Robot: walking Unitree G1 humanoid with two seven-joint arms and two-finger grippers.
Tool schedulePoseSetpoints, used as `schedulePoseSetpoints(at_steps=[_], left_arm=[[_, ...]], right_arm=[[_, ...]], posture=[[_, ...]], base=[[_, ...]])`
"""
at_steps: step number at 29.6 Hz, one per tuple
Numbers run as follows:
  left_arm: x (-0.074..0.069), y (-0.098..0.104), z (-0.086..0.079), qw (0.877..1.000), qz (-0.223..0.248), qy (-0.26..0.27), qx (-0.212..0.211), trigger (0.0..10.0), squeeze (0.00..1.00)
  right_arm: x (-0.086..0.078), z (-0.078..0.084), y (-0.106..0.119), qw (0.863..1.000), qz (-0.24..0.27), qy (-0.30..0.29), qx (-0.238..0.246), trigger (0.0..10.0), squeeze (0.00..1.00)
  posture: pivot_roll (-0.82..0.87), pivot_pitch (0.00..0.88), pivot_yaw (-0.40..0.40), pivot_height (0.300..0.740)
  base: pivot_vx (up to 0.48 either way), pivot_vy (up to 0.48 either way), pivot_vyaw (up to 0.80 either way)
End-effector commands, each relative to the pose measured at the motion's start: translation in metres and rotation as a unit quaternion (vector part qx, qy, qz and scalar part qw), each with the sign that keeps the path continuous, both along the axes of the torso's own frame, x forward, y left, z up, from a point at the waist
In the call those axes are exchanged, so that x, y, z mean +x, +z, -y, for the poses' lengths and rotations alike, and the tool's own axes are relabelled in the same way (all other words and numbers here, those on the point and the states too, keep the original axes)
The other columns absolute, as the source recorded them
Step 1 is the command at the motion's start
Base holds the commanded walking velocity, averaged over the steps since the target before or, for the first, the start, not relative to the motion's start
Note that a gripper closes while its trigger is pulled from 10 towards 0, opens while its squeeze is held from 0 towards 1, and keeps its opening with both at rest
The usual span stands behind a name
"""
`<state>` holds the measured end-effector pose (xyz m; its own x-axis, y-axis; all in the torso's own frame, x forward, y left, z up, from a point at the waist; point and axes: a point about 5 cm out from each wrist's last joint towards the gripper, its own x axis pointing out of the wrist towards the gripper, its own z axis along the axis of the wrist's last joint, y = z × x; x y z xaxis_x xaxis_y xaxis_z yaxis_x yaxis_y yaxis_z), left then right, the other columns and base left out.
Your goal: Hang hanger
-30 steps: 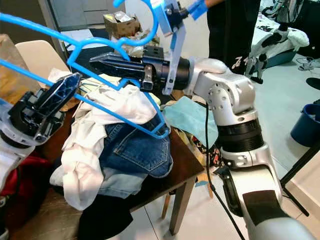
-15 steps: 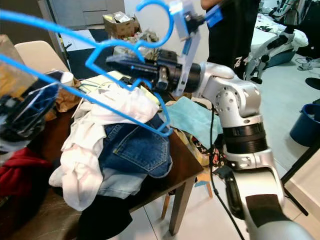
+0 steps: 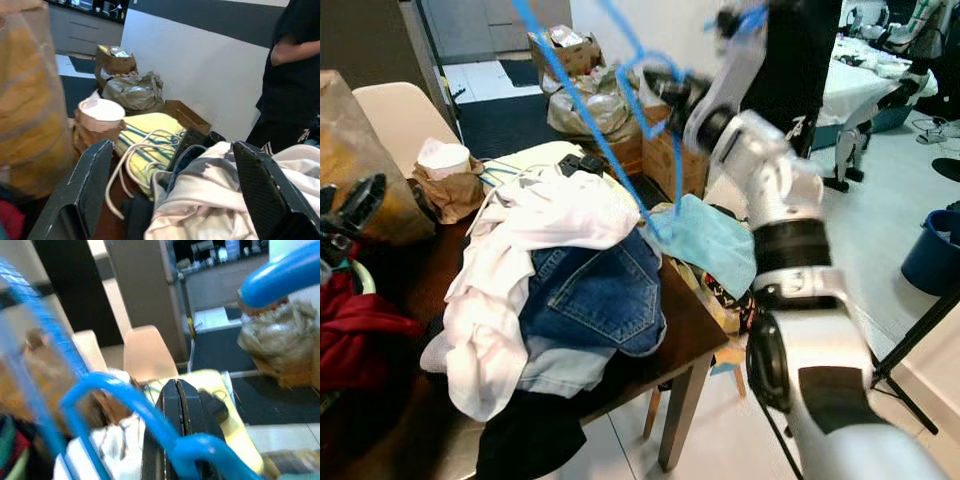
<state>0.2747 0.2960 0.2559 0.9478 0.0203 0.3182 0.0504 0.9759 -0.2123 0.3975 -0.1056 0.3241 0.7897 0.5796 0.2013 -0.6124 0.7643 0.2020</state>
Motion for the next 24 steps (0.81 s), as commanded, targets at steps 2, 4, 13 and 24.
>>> schedulePoseSetpoints(at_steps=[2, 4, 13, 24], left_arm=[[0.005, 0.007, 0.013, 1.000, 0.014, 0.000, 0.005, 10.0, 0.00], [0.013, 0.018, 0.029, 0.999, 0.035, -0.004, 0.006, 10.0, 0.00], [0.022, 0.043, 0.079, 0.984, 0.111, -0.132, -0.032, 10.0, 0.00], [0.003, 0.059, 0.090, 0.948, 0.188, -0.254, -0.040, 10.0, 0.00]], right_arm=[[0.000, -0.004, 0.000, 1.000, 0.003, -0.004, -0.013, 6.9, 0.00], [0.002, -0.010, 0.000, 1.000, 0.001, -0.006, -0.013, 7.4, 0.00], [-0.009, -0.022, 0.021, 0.998, 0.019, 0.050, 0.035, 3.8, 0.00], [-0.035, -0.034, 0.054, 0.983, 0.106, 0.145, 0.024, 3.8, 0.00]], posture=[[-0.01, 0.000, -0.034, 0.736], [-0.02, 0.001, -0.032, 0.736], [-0.02, 0.001, -0.028, 0.736], [-0.02, 0.000, -0.025, 0.736]], base=[[0.000, 0.000, 0.00], [0.000, 0.000, 0.00], [0.000, 0.000, 0.00], [0.000, 0.000, 0.00]])
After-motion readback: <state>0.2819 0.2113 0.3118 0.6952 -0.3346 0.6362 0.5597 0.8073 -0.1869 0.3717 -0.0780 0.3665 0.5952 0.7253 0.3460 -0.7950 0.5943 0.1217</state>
